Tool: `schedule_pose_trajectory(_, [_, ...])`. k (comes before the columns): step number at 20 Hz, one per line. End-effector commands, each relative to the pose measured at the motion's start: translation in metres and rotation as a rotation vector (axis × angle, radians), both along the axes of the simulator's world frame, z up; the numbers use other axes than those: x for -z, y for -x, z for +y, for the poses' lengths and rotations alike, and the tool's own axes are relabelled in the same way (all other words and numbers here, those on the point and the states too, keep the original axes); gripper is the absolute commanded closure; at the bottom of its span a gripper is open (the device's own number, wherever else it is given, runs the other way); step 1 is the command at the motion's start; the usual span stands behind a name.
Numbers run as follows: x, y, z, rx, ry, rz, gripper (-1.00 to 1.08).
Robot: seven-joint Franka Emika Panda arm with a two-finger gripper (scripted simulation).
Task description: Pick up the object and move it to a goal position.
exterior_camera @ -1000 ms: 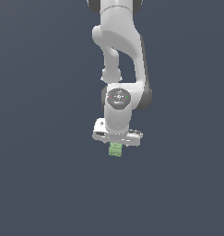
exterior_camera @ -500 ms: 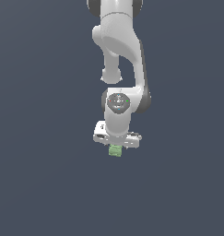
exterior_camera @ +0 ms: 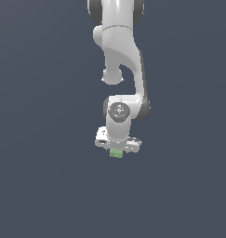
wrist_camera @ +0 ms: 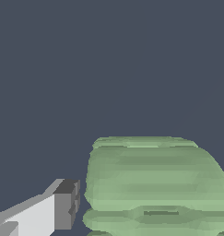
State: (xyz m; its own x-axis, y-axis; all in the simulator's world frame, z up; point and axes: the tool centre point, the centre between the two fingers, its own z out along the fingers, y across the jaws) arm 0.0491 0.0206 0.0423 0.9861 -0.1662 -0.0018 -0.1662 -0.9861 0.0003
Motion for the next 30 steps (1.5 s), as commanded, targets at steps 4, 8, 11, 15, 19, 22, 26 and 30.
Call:
schedule_pose_trajectory(4, [0.0, -0.001, 0.0, 0.0, 0.0, -0.002, 1.08])
schedule_pose_trajectory(8, [0.0, -0.001, 0.0, 0.0, 0.0, -0.002, 1.08])
schedule_pose_trajectory(11, [-0.001, -0.001, 0.0, 0.001, 0.0, -0.003, 1.08])
schedule_pose_trajectory(15, [-0.005, -0.003, 0.006, 0.001, 0.0, -0.003, 1.08])
schedule_pose_trajectory(19, [-0.017, -0.008, 0.025, 0.001, 0.0, -0.003, 1.08])
schedule_pose_trajectory(22, [-0.031, -0.014, 0.046, 0.001, 0.0, -0.003, 1.08])
schedule_pose_trajectory(26, [-0.052, -0.023, 0.078, 0.001, 0.001, -0.002, 1.08])
schedule_pose_trajectory(30, [-0.074, -0.032, 0.112, 0.001, 0.001, -0.002, 1.08])
